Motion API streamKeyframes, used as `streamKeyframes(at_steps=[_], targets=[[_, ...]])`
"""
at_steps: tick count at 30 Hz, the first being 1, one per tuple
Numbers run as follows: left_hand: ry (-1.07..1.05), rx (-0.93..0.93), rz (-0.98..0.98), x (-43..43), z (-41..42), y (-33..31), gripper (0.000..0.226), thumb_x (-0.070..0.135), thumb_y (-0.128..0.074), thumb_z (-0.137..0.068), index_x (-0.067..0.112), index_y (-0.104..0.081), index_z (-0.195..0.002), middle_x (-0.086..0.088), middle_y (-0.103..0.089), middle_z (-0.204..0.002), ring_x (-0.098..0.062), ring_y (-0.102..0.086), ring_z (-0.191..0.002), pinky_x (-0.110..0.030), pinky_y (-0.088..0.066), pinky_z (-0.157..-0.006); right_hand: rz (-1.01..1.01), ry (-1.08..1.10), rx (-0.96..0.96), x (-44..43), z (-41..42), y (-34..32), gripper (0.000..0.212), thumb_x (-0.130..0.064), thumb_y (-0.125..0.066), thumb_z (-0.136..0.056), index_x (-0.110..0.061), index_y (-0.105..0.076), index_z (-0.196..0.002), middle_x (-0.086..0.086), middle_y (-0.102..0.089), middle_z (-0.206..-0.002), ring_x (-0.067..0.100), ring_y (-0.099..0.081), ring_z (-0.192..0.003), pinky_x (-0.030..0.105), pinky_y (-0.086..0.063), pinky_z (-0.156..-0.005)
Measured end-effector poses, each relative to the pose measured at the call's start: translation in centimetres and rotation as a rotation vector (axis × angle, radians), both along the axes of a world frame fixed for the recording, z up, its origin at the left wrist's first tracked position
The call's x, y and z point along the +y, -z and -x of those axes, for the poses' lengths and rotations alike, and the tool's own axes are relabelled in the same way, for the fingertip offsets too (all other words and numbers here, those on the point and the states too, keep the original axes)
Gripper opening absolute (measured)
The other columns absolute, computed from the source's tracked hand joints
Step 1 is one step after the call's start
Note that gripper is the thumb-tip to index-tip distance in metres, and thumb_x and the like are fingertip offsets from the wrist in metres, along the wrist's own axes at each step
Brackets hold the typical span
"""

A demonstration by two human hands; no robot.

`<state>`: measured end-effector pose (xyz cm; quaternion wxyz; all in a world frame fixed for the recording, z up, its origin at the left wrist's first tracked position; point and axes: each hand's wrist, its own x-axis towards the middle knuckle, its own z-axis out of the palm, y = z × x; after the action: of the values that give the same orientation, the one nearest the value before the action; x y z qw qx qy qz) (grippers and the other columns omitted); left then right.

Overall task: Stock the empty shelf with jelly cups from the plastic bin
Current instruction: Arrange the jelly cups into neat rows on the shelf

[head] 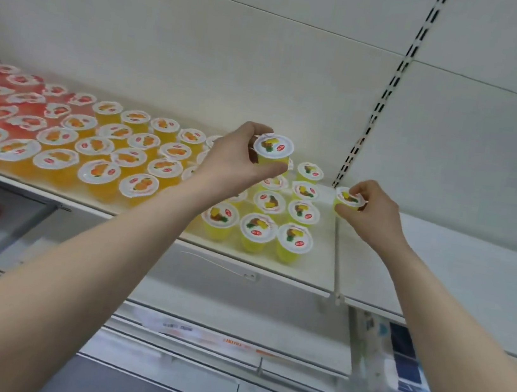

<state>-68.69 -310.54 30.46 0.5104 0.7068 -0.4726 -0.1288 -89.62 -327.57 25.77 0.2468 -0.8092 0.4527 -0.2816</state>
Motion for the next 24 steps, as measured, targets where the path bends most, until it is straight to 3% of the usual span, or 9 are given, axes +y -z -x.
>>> streamKeyframes(at_steps=[11, 13, 17, 21, 24], targets=[[-0.058, -0.022, -0.072, -1.8, -0.1, -0.2, 0.045, 0.040, -0.078, -0.075, 0.038, -0.055, -0.114, 0.018, -0.065, -0.103, -0.006, -0.064, -0.090, -0.027, -0.056, -0.073, -0.012, -0.066, -0.030, -5.0, -3.1, 2.1, 0.032, -0.025, -0.076, -0.079, -0.018, -0.059, -0.105, 0.003, -0.064, -0.106, 0.022, -0.059, -0.090, 0.030, -0.043, -0.073], [-0.053, -0.028, -0.067, -2.1, 0.2, -0.3, 0.046, 0.037, -0.077, -0.076, 0.036, -0.055, -0.116, 0.019, -0.063, -0.104, -0.007, -0.064, -0.091, -0.020, -0.052, -0.074, -0.009, -0.069, -0.039, -5.3, -3.2, 2.2, 0.031, -0.025, -0.076, -0.080, -0.019, -0.058, -0.104, 0.003, -0.063, -0.105, 0.020, -0.057, -0.087, 0.028, -0.040, -0.071], [-0.019, -0.049, -0.063, -3.1, 1.0, -0.4, 0.052, 0.036, -0.076, -0.078, 0.031, -0.052, -0.124, 0.016, -0.061, -0.109, -0.007, -0.064, -0.092, -0.020, -0.050, -0.077, 0.010, -0.096, -0.028, -5.5, -2.8, 2.4, 0.031, -0.024, -0.075, -0.081, -0.022, -0.056, -0.105, 0.001, -0.062, -0.108, 0.018, -0.058, -0.086, 0.029, -0.043, -0.071], [0.056, -0.085, -0.061, -4.7, 2.3, -0.4, 0.055, 0.034, -0.076, -0.076, 0.030, -0.052, -0.125, 0.015, -0.060, -0.111, -0.003, -0.062, -0.094, -0.023, -0.054, -0.079, 0.031, -0.202, 0.103, -5.9, -1.3, 1.8, 0.045, -0.012, -0.065, -0.085, -0.021, -0.053, -0.127, 0.005, -0.056, -0.125, 0.019, -0.057, -0.101, 0.031, -0.047, -0.088], [0.139, -0.168, -0.082, -6.5, 3.8, -0.5, 0.049, 0.034, -0.077, -0.075, 0.029, -0.055, -0.118, 0.015, -0.063, -0.107, -0.002, -0.061, -0.095, -0.015, -0.051, -0.073, 0.144, -0.205, 0.156, -6.3, 0.0, 0.9, 0.053, -0.006, -0.057, -0.086, -0.018, -0.049, -0.137, 0.006, -0.052, -0.134, 0.023, -0.054, -0.117, 0.034, -0.043, -0.098]])
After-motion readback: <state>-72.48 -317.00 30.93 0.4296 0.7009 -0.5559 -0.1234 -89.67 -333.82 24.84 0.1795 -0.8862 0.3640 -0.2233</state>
